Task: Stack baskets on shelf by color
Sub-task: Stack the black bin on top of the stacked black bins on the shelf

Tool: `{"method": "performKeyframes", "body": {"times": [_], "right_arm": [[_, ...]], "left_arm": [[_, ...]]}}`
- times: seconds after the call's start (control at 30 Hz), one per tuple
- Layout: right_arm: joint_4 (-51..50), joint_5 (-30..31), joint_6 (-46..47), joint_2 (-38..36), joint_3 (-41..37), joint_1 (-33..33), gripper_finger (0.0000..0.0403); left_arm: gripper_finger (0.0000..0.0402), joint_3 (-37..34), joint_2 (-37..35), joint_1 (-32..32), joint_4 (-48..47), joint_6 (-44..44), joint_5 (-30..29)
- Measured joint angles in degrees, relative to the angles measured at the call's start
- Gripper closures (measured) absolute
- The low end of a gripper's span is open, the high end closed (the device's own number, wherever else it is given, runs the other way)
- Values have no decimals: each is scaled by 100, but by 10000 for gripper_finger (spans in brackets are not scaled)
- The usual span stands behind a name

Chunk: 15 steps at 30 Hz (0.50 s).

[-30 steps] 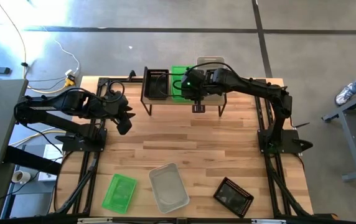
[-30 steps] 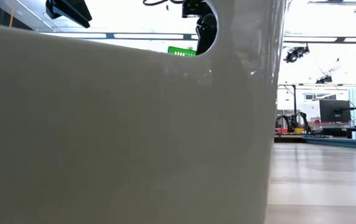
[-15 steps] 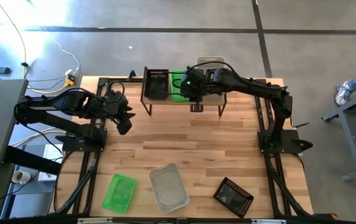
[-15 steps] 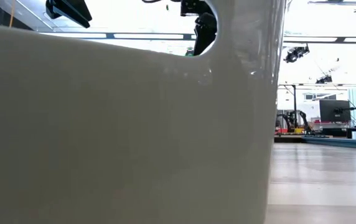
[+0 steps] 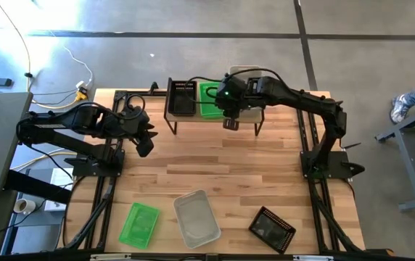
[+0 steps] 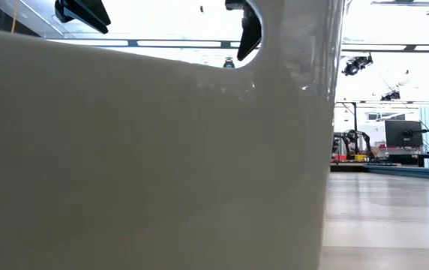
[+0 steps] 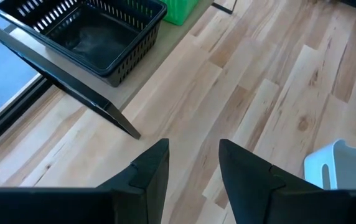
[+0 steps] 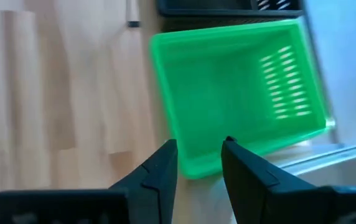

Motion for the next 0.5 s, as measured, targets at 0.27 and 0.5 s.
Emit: {"method": "performKeyframes", "body": {"times": [0.27, 0.5], "right_arm": [[-404, -988, 829, -2, 0, 221, 293], [-598, -960, 1894, -2, 0, 726, 293]], "left_arm": [[272, -8, 0, -3, -37, -375, 184], [272, -340, -2, -15, -23, -510, 760]]}}
